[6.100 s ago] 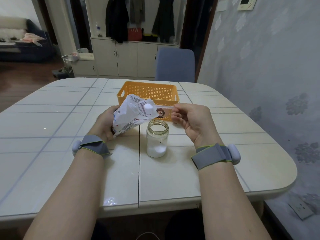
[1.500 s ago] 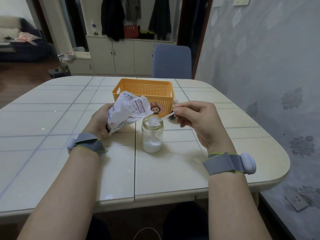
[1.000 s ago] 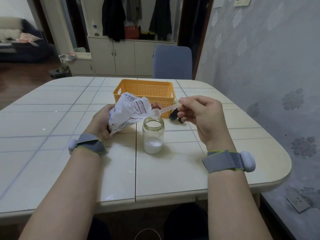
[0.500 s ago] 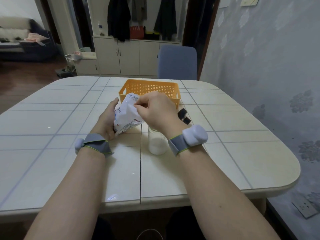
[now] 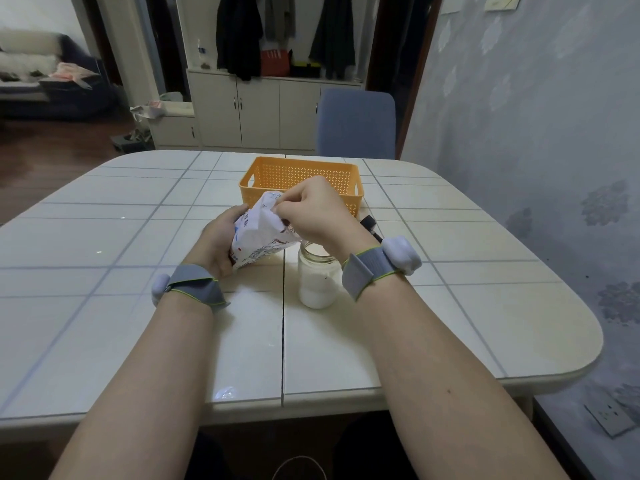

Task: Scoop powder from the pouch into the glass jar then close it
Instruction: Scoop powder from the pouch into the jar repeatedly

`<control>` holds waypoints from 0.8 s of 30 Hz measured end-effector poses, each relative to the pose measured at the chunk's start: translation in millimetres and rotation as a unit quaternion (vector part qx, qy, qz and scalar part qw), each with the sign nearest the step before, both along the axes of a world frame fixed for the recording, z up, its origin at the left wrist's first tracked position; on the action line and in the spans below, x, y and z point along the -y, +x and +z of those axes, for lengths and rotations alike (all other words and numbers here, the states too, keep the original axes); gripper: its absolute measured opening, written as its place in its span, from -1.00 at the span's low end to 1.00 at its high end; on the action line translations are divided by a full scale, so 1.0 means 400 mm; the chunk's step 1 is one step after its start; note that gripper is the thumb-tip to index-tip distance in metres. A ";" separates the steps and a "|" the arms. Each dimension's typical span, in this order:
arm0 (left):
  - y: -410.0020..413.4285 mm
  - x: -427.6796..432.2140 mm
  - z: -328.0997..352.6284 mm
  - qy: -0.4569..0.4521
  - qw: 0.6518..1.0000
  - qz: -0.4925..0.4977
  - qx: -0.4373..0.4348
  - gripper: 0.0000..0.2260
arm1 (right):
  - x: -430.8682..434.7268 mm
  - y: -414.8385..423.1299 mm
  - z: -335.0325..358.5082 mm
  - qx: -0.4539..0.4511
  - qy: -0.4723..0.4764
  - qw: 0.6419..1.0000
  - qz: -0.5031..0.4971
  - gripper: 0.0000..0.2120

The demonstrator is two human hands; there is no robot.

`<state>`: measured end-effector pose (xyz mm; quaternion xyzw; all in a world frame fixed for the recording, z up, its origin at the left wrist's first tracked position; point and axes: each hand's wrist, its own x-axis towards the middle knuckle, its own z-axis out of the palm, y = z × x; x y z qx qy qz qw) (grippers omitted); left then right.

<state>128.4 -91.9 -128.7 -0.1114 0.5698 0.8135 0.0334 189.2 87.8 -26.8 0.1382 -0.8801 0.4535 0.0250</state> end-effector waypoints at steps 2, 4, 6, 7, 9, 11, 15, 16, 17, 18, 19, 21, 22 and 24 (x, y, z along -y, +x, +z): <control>0.001 -0.002 0.000 0.009 1.000 -0.002 0.006 -0.64 | -0.008 0.007 0.005 0.011 -0.037 0.999 -0.015 -0.84; 0.006 0.001 0.000 0.021 1.000 -0.016 0.010 -0.50 | -0.028 0.016 0.014 0.029 -0.096 0.995 -0.024 -0.84; 0.012 0.000 0.005 0.026 1.000 -0.017 0.006 -0.47 | -0.048 0.024 0.027 0.055 -0.168 0.984 -0.037 -0.86; 0.016 -0.001 0.007 0.031 0.999 -0.013 0.003 -0.50 | -0.058 0.027 0.031 0.070 -0.206 0.975 -0.044 -0.87; 0.016 -0.006 0.008 0.037 0.999 -0.013 -0.002 -0.60 | -0.080 0.030 0.031 0.100 -0.288 0.951 -0.060 -0.88; 0.014 -0.008 0.008 0.031 0.999 -0.010 -0.003 -0.70 | -0.103 0.033 0.023 0.117 -0.344 0.928 -0.078 -0.84; 0.018 -0.010 0.012 0.025 1.000 -0.010 -0.003 -0.61 | -0.136 0.050 -0.003 0.129 -0.403 0.900 -0.099 -0.87; 0.022 -0.013 0.013 0.023 1.000 -0.012 -0.003 -0.58 | -0.140 0.052 -0.009 0.132 -0.413 0.896 -0.102 -0.85; 0.024 -0.011 0.015 0.021 1.000 -0.011 -0.002 -0.56 | -0.142 0.053 -0.014 0.134 -0.419 0.892 -0.103 -0.83; 0.025 -0.011 0.015 0.019 1.000 -0.007 -0.002 -0.57 | -0.145 0.056 -0.017 0.137 -0.427 0.888 -0.103 -0.82; 0.024 -0.009 0.015 0.017 1.000 -0.001 -0.003 -0.59 | -0.147 0.058 -0.018 0.139 -0.434 0.884 -0.102 -0.82; 0.024 -0.012 0.015 0.014 1.000 -0.002 -0.005 -0.68 | -0.156 0.063 -0.017 0.139 -0.444 0.879 -0.101 -0.82; 0.025 -0.014 0.016 0.016 1.000 -0.005 -0.003 -0.74 | -0.163 0.066 -0.016 0.137 -0.449 0.877 -0.100 -0.82; 0.024 -0.017 0.019 0.019 1.000 -0.007 0.002 -0.73 | -0.178 0.073 -0.012 0.133 -0.460 0.872 -0.103 -0.81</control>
